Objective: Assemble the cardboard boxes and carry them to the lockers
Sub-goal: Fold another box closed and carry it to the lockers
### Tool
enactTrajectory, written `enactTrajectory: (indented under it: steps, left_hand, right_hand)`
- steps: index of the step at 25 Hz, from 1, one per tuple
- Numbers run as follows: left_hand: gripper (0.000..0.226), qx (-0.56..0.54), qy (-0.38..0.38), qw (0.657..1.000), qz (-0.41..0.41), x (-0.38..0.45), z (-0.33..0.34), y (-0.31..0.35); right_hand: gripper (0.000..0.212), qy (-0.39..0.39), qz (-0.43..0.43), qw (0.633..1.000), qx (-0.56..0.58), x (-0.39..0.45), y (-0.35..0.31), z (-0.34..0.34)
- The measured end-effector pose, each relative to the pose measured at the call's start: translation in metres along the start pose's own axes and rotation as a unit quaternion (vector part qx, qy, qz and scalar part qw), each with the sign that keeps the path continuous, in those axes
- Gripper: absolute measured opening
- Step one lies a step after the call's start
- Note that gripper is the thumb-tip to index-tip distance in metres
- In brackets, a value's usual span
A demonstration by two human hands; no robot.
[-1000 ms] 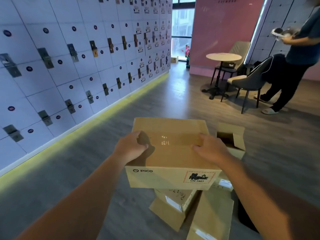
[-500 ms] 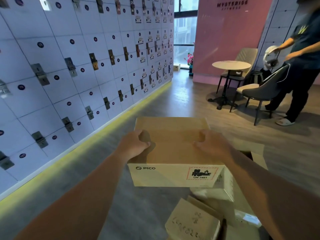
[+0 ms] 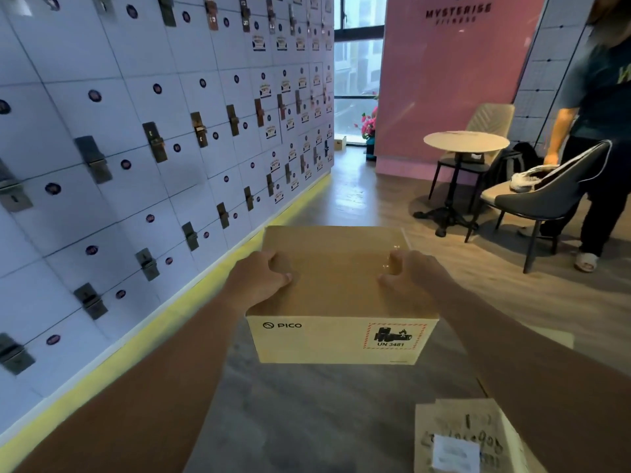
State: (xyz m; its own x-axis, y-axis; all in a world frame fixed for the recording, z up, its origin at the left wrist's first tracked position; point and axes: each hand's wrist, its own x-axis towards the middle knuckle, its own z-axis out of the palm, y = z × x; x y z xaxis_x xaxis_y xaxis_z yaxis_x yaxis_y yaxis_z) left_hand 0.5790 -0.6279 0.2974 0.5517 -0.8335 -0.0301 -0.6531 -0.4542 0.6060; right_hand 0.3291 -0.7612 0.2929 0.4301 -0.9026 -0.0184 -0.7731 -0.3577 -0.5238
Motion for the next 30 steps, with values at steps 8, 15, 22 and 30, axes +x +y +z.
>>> enactTrajectory:
  steps: [8,15,22,30]
  left_hand:
    - [0.067,0.025,-0.046,0.996,0.076,0.262,-0.053,-0.022]
    - [0.058,0.028,-0.056,0.994,0.09,0.474,-0.041,-0.016]
    - [0.065,0.05,-0.047,0.993,0.096,0.722,-0.024,0.033]
    - [0.062,0.041,-0.052,0.993,0.101,0.999,-0.005,0.064]
  right_hand:
    - [0.044,0.049,0.042,0.998,-0.012,0.216,-0.08,0.028]
    - [0.047,0.046,0.03,0.997,-0.051,0.43,-0.094,0.036]
    - [0.048,0.042,0.01,0.997,-0.071,0.682,-0.085,0.02]
    - [0.041,0.032,-0.002,0.997,-0.073,0.968,-0.087,0.018]
